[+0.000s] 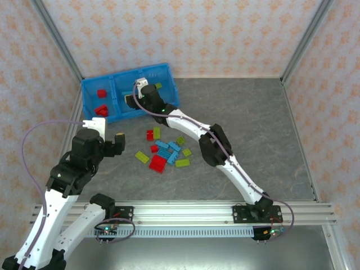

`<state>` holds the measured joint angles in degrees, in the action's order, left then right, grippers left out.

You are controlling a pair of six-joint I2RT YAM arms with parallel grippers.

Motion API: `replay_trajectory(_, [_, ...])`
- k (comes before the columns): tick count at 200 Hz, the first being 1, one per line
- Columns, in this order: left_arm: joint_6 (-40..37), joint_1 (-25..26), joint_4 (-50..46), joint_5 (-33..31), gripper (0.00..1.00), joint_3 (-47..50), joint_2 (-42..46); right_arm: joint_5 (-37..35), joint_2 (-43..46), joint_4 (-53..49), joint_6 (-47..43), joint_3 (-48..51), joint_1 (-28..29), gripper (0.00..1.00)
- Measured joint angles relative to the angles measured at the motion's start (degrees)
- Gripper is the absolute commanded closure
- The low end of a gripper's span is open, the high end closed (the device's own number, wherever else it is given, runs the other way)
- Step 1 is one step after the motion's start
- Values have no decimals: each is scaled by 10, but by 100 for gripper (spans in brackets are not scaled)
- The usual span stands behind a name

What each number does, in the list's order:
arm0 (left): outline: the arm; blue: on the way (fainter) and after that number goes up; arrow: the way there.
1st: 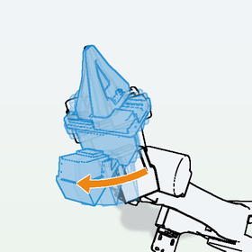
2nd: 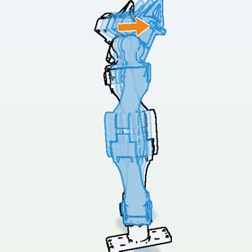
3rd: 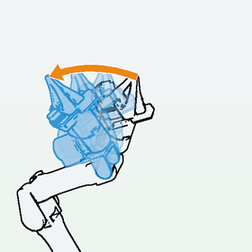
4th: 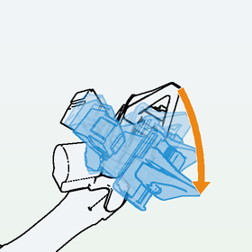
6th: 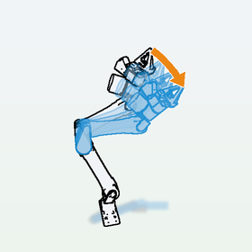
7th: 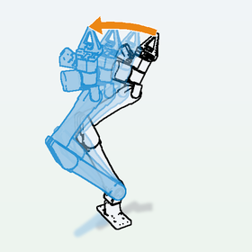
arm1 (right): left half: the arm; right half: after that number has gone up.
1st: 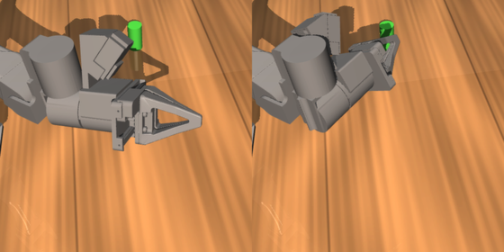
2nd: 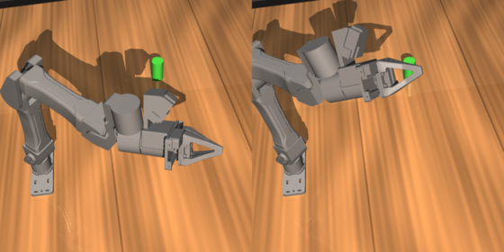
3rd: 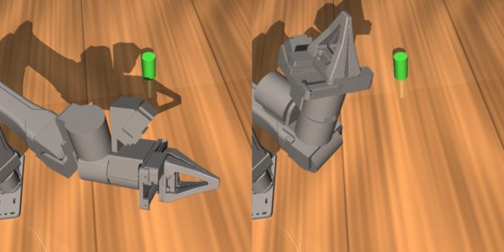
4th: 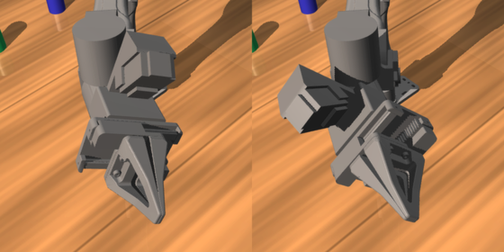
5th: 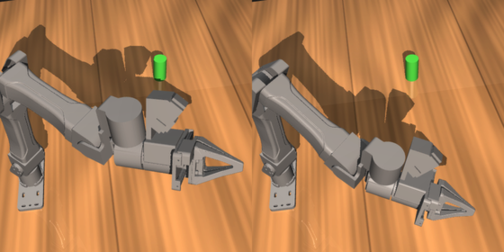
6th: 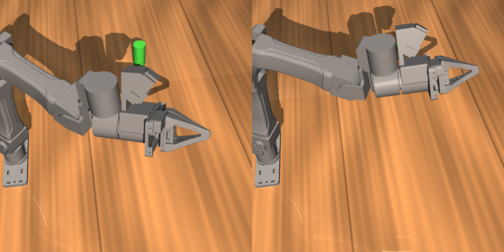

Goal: Sort the legos into containers by color

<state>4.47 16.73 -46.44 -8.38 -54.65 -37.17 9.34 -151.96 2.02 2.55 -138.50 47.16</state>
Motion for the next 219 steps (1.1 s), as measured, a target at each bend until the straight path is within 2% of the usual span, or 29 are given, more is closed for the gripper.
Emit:
replay_trajectory(54, [0, 0, 7, 0, 0, 2, 3, -43, -96, -17, -21, -127, 22, 56])
replay_trajectory(62, [0, 0, 9, 0, 0, 3, 6, -50, -107, -16, -21, -140, 23, 50])
replay_trajectory(73, [0, 0, 9, 0, 0, 4, 9, -56, -118, -16, -22, -152, 22, 37])
replay_trajectory(86, [0, -3, 9, 0, 0, 5, 9, -58, -123, -16, -21, -153, 21, 28])
replay_trajectory(101, [0, -8, 9, 0, 0, 5, 10, -53, -125, -17, -14, -153, 19, 23])
replay_trajectory(124, [0, -10, 9, -1, 0, 5, 13, -36, -117, -18, 2, -144, 19, 23])
replay_trajectory(164, [0, -12, 9, -5, 0, 5, 14, 15, -2, -20, 43, -1, 19, 21])
replay_trajectory(219, [2, -11, 9, -11, 0, 5, 9, 66, 239, -64, 80, 178, 19, 18])
